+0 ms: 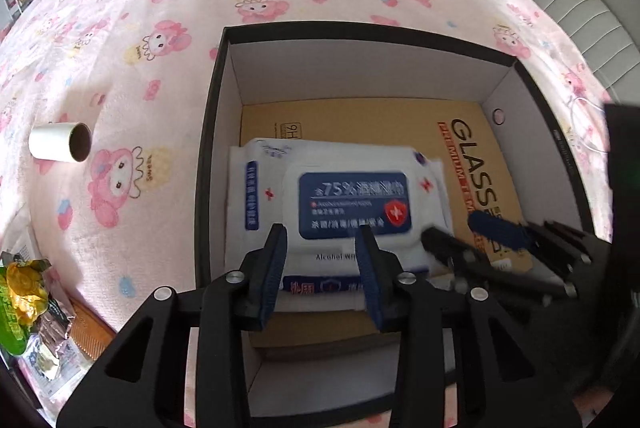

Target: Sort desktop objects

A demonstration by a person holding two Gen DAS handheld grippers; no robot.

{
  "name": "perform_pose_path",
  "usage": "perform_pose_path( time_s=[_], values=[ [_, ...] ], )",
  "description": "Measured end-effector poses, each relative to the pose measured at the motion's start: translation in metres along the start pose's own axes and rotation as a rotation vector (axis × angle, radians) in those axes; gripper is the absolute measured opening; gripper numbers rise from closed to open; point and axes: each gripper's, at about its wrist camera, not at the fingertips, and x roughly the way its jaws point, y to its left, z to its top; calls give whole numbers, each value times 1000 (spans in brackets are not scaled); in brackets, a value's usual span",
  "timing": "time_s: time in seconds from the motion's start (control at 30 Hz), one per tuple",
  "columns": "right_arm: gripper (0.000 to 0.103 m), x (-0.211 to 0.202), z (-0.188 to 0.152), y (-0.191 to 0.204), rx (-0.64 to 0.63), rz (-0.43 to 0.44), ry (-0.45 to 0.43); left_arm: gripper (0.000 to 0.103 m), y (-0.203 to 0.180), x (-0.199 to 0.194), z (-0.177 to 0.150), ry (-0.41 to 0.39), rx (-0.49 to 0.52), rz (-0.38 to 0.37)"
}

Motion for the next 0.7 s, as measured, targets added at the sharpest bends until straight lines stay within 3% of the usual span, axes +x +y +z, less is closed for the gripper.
perform_pose_path(
  time_s=[0.27, 0.43, 0.6, 0.7],
  values=[
    [41, -28, -19, -6, 57, 90, -63, 36, 8, -16, -7, -38, -26, -73],
    [42, -65, -37, -5, 60, 76, -163, 53, 9, -51, -6, -125, -28, -92],
    [42, -100, -43, 13, 65, 36, -249, 54, 9, -97, -4, -238, 18, -48],
    [45, -122, -46, 30, 55, 36, -288, 59, 17, -122, -6, -289, 0, -66]
  ],
)
